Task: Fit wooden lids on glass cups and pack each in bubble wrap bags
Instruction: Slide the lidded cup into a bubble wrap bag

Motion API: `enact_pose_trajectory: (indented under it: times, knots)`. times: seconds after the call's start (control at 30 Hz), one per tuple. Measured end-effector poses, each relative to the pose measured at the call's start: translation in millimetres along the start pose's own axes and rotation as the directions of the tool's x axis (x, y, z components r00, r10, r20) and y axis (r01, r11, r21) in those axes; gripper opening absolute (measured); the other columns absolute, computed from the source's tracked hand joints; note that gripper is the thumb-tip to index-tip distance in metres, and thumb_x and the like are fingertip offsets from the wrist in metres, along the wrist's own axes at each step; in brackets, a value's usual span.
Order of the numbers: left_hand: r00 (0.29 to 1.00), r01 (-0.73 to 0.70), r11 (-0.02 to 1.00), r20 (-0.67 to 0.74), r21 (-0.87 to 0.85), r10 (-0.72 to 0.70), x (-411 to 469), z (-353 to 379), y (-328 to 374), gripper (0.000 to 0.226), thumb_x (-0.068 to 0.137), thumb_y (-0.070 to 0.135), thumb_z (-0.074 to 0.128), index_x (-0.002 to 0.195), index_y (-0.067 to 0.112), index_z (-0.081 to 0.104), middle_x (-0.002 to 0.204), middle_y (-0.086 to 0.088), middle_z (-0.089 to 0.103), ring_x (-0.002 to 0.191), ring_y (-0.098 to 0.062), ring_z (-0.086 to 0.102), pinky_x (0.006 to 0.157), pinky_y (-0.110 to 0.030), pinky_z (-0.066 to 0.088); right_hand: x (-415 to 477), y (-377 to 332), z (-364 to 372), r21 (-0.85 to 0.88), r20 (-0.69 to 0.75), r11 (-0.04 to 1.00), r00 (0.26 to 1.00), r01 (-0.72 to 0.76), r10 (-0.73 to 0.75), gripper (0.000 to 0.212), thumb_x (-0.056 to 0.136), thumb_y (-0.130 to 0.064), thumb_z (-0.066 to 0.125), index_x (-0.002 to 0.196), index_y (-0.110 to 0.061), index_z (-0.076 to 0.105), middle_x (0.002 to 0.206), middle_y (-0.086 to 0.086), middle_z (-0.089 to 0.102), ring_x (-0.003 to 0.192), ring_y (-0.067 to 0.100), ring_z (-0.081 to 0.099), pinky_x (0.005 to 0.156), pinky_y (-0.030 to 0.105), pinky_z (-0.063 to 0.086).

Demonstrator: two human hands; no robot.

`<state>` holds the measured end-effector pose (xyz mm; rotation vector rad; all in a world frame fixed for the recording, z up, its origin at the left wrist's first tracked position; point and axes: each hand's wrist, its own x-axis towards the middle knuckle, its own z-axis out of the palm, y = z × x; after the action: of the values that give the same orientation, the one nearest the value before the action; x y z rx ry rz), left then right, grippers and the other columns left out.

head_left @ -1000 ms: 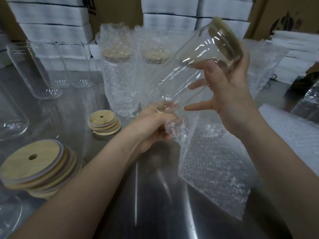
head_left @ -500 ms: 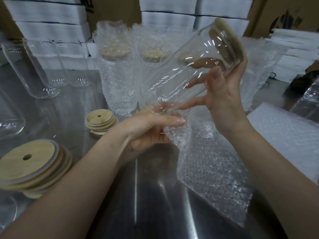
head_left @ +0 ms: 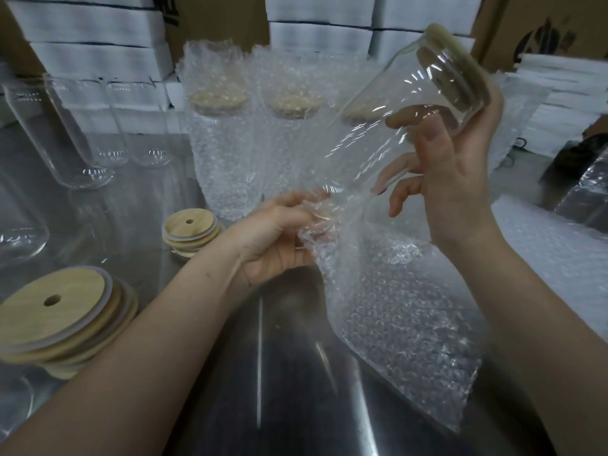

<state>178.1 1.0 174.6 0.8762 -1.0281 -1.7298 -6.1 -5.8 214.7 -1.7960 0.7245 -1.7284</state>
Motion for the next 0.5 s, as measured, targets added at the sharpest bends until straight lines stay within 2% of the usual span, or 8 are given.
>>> enact_pose_trajectory:
  times: [0.13,0.23,0.3,0.37,0.43,0.5]
  knots:
    - [0.992,-0.045,0.997,-0.118,-0.07,0.036,3.3,1.0,1.2,0.039,0.08,-0.009,0.047,0.113,0.006,0.061,0.104,-0.018,0.062,0.069,-0.019,0.056,0.07,-0.033,0.045,0.6,-1.0,-5.1,-0.044,-0.022,0.998,0.999,0.044,-0.045,0.073,0.09,-0.042,0.053,0.142,-0.007,0.016,0.112,0.023,0.054,0.046,0.038,0.057,0.037,0.025,0.042]
    - [0.976,-0.115,0.985,-0.198,-0.132,0.088,6.0,1.9,0.2,0.028,0.089,-0.001,0.041,0.099,0.005,0.066,0.078,-0.01,0.07,0.061,-0.016,0.059,0.055,-0.021,0.049,0.7,-0.7,-7.2,-0.108,-0.006,0.989,0.994,0.105,-0.106,0.073,0.09,-0.041,0.057,0.141,-0.004,0.02,0.109,0.025,0.056,0.047,0.035,0.058,0.039,0.024,0.042]
    - [0.951,-0.191,0.977,-0.265,-0.094,0.16,7.3,3.1,0.0,0.026,0.088,0.001,0.047,0.076,0.008,0.069,0.066,-0.006,0.07,0.06,-0.013,0.059,0.05,-0.016,0.047,-0.2,-0.3,-6.8,-0.143,0.033,0.979,0.99,0.142,-0.139,0.076,0.09,-0.047,0.062,0.14,-0.005,0.021,0.113,0.024,0.056,0.058,0.03,0.062,0.04,0.024,0.045]
    - [0.926,-0.244,0.968,-0.31,-0.051,0.217,8.5,4.6,-0.6,0.017,0.088,0.002,0.052,0.075,0.006,0.063,0.062,-0.005,0.069,0.05,-0.009,0.057,0.045,-0.015,0.045,-1.0,-0.7,-4.8,-0.148,0.047,0.974,0.985,0.17,-0.165,0.081,0.087,-0.056,0.063,0.138,-0.008,0.023,0.122,0.023,0.052,0.075,0.026,0.062,0.042,0.023,0.047]
    - [0.911,-0.263,0.965,-0.334,-0.016,0.243,8.1,4.9,-0.4,0.009,0.089,0.006,0.054,0.082,0.005,0.06,0.065,-0.004,0.07,0.048,-0.009,0.056,0.048,-0.019,0.044,-1.7,-0.4,-3.1,-0.182,0.036,0.959,0.976,0.217,-0.214,0.08,0.087,-0.057,0.061,0.137,-0.007,0.026,0.123,0.017,0.047,0.087,0.03,0.062,0.048,0.026,0.051]
    - [0.895,-0.277,0.959,-0.347,0.057,0.279,8.3,2.8,0.1,0.02,0.09,0.015,0.057,0.074,0.011,0.068,0.075,-0.004,0.074,0.062,-0.014,0.062,0.06,-0.025,0.045,-2.4,0.7,-3.1,-0.215,0.017,0.945,0.969,0.245,-0.247,0.078,0.087,-0.056,0.061,0.136,-0.005,0.027,0.122,0.005,0.046,0.09,0.031,0.062,0.055,0.027,0.053]
